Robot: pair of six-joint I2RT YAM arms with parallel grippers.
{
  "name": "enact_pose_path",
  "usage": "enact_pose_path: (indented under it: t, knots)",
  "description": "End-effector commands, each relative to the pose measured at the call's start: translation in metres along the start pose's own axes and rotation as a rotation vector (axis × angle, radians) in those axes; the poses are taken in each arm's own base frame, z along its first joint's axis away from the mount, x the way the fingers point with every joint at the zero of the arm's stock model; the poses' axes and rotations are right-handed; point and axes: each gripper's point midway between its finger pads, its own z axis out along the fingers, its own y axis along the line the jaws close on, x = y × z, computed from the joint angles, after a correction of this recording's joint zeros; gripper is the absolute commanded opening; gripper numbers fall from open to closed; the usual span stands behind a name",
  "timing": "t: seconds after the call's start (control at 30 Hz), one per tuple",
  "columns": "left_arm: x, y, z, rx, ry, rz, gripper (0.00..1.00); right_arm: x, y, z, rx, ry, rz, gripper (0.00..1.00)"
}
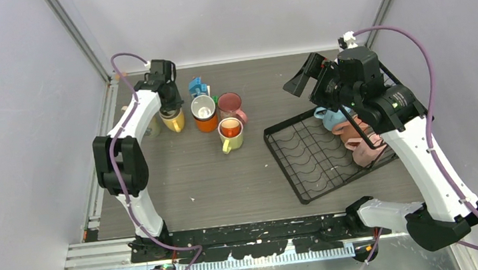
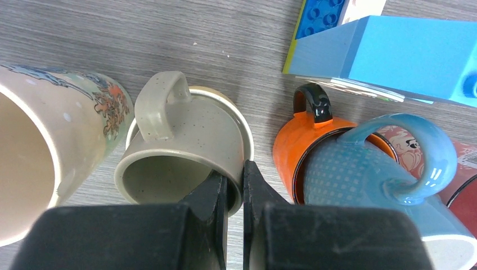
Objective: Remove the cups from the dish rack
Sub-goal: Place the cup at the center of the board.
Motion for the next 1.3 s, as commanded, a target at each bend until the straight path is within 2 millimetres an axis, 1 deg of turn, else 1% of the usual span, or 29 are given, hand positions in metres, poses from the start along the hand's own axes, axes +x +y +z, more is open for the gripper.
enact_pose_path:
  t: [0.0,0.47,0.77,0.97,1.27]
  knots:
    - [-0.009,-0.001,0.003,0.017,-0.034,0.003,0.00,-0.004,0.004,-0.005,-0.022,-0.025,-0.020,1.00]
    - [-0.005,-0.002,0.008,0.026,-0.011,-0.002,0.00,-0.005,0.005,-0.004,-0.023,-0.022,-0.020,1.00]
    - [-0.001,-0.001,0.011,0.023,0.002,-0.002,0.03,-0.005,0.006,-0.002,-0.026,-0.020,-0.017,1.00]
    - [-0.002,-0.001,0.010,0.026,0.000,-0.006,0.09,-0.005,0.006,-0.002,-0.025,-0.020,-0.015,1.00]
    - [-0.008,-0.003,0.001,0.038,-0.017,-0.004,0.16,-0.005,0.006,-0.002,-0.025,-0.020,-0.014,1.00]
